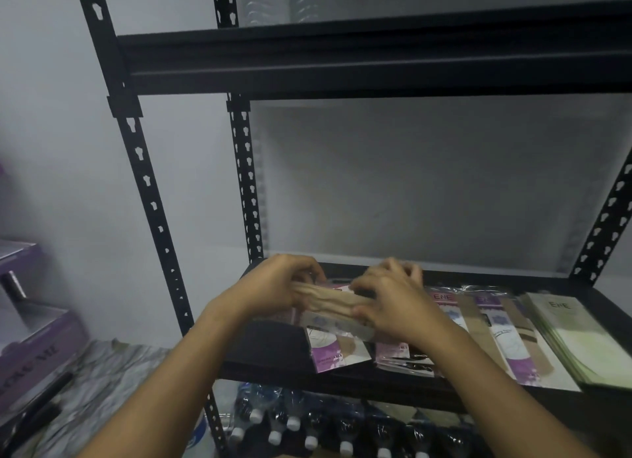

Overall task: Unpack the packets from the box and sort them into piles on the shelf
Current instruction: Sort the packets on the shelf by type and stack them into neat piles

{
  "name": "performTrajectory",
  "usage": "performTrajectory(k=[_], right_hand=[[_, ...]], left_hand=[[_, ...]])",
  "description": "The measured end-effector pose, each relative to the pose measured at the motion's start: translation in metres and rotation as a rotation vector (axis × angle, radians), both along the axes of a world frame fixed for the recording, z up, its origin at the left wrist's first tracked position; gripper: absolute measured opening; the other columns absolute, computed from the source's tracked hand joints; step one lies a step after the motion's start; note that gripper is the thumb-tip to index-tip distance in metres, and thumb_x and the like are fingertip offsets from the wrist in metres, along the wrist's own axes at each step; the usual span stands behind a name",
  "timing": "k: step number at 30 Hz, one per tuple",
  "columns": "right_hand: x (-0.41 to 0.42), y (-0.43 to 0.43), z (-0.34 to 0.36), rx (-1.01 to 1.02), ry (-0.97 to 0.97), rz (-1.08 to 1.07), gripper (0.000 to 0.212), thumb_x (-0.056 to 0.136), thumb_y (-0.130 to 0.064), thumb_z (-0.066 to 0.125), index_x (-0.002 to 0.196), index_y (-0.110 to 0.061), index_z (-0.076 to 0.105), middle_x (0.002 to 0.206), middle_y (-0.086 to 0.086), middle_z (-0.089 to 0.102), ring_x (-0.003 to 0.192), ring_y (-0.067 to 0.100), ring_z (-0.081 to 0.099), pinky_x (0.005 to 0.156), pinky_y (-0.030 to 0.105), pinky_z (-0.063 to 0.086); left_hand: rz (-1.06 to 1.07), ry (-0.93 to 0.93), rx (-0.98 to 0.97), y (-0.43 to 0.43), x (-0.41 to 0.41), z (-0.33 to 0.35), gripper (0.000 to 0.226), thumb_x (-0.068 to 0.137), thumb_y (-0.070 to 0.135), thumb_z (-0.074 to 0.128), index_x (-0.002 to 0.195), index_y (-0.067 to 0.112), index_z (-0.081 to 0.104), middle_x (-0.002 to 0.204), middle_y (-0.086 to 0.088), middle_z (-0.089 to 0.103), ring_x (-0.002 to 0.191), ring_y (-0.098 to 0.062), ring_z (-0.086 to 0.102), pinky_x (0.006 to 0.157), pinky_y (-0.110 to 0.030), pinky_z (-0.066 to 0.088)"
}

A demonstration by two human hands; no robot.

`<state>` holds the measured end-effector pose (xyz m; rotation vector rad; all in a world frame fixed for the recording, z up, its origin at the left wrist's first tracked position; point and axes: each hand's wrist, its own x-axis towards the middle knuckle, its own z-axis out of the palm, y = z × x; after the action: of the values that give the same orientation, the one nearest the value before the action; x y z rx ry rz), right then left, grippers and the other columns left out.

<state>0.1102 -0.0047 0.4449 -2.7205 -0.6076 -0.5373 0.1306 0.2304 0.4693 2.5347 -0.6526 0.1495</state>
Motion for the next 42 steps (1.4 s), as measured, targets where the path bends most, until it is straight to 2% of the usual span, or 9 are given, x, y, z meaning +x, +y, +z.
performTrajectory(k=[3, 7, 12, 14, 17, 21, 25, 31, 42], right_hand=[[-0.003, -0.004, -0.007, 0.077, 0.075, 0.032, 0.017, 0.085, -0.045, 0.061, 0.095, -0.032, 0.067, 0.084, -0.017, 0.059, 0.087, 0.004, 0.039, 0.086, 0.029, 0.026], [-0.009, -0.007, -0.01, 0.159, 0.166, 0.021, 0.007, 0.085, -0.034, 0.066, 0.089, -0.029, 0.068, 0.078, -0.017, 0.06, 0.073, 0.0, 0.056, 0.06, 0.015, 0.039], [-0.012, -0.019, -0.005, 0.336, 0.212, -0.002, 0.004, 0.085, -0.029, 0.067, 0.084, -0.032, 0.067, 0.082, -0.017, 0.063, 0.076, -0.002, 0.058, 0.062, 0.017, 0.042], [-0.015, -0.025, -0.002, 0.406, 0.208, -0.02, 0.008, 0.085, -0.028, 0.067, 0.083, -0.036, 0.064, 0.08, -0.017, 0.064, 0.076, -0.005, 0.058, 0.061, 0.013, 0.04], [-0.019, -0.035, 0.002, 0.552, 0.184, -0.062, 0.012, 0.085, -0.029, 0.067, 0.081, -0.039, 0.061, 0.079, -0.017, 0.066, 0.073, -0.005, 0.06, 0.059, 0.013, 0.043], [-0.022, -0.043, -0.002, 0.772, 0.167, -0.087, 0.004, 0.086, -0.027, 0.067, 0.083, -0.03, 0.067, 0.079, -0.014, 0.069, 0.073, -0.002, 0.062, 0.06, 0.017, 0.043], [-0.027, -0.04, -0.013, 1.05, 0.22, -0.06, 0.005, 0.086, -0.026, 0.067, 0.09, -0.022, 0.069, 0.087, -0.01, 0.073, 0.08, 0.003, 0.068, 0.07, 0.027, 0.053], [-0.038, -0.039, -0.039, 1.236, 0.362, -0.066, 0.015, 0.09, -0.016, 0.06, 0.102, -0.02, 0.068, 0.1, -0.005, 0.072, 0.091, 0.017, 0.07, 0.078, 0.04, 0.059], [-0.046, -0.06, -0.046, 1.21, 0.305, -0.207, 0.026, 0.087, -0.019, 0.066, 0.112, -0.023, 0.062, 0.104, -0.007, 0.066, 0.091, 0.013, 0.067, 0.069, 0.034, 0.061]], left_hand=[[-0.019, -0.017, 0.036, -0.007, -0.003, 0.002, 0.043, 0.069, 0.013, 0.081, 0.088, 0.046, 0.062, 0.085, 0.017, 0.071, 0.074, 0.001, 0.066, 0.072, -0.035, 0.058], [-0.025, -0.057, 0.034, -0.013, -0.007, 0.002, 0.038, 0.07, 0.012, 0.08, 0.095, 0.037, 0.067, 0.095, 0.016, 0.07, 0.086, -0.001, 0.066, 0.078, -0.036, 0.057], [-0.063, -0.378, 0.076, -0.012, -0.02, 0.027, 0.055, 0.068, 0.027, 0.086, 0.119, 0.029, 0.064, 0.12, 0.015, 0.064, 0.111, -0.003, 0.059, 0.1, -0.036, 0.047], [-0.036, -0.486, -0.036, -0.006, -0.025, 0.036, 0.064, 0.069, 0.036, 0.085, 0.127, 0.031, 0.058, 0.129, 0.014, 0.057, 0.122, -0.004, 0.051, 0.108, -0.04, 0.04], [0.092, -0.55, -0.42, -0.002, -0.036, 0.027, 0.062, 0.076, 0.035, 0.08, 0.129, 0.04, 0.049, 0.13, 0.015, 0.047, 0.122, 0.002, 0.046, 0.106, -0.017, 0.037], [0.263, -0.25, -0.905, -0.025, -0.047, -0.021, 0.05, 0.081, 0.025, 0.076, 0.116, 0.045, 0.045, 0.119, 0.009, 0.054, 0.105, -0.007, 0.059, 0.086, -0.025, 0.052], [0.131, 0.138, -0.967, -0.064, -0.05, -0.059, 0.049, 0.084, 0.024, 0.074, 0.123, 0.04, 0.047, 0.117, 0.003, 0.061, 0.101, -0.01, 0.066, 0.081, -0.037, 0.06], [0.072, 0.26, -1.109, -0.101, -0.054, -0.08, 0.044, 0.086, 0.012, 0.071, 0.111, 0.044, 0.055, 0.107, 0.001, 0.071, 0.096, -0.016, 0.071, 0.073, -0.032, 0.06], [0.068, 0.309, -1.094, -0.122, -0.054, -0.083, 0.042, 0.085, 0.01, 0.071, 0.116, 0.033, 0.052, 0.105, -0.007, 0.069, 0.093, -0.019, 0.073, 0.071, -0.036, 0.061]])
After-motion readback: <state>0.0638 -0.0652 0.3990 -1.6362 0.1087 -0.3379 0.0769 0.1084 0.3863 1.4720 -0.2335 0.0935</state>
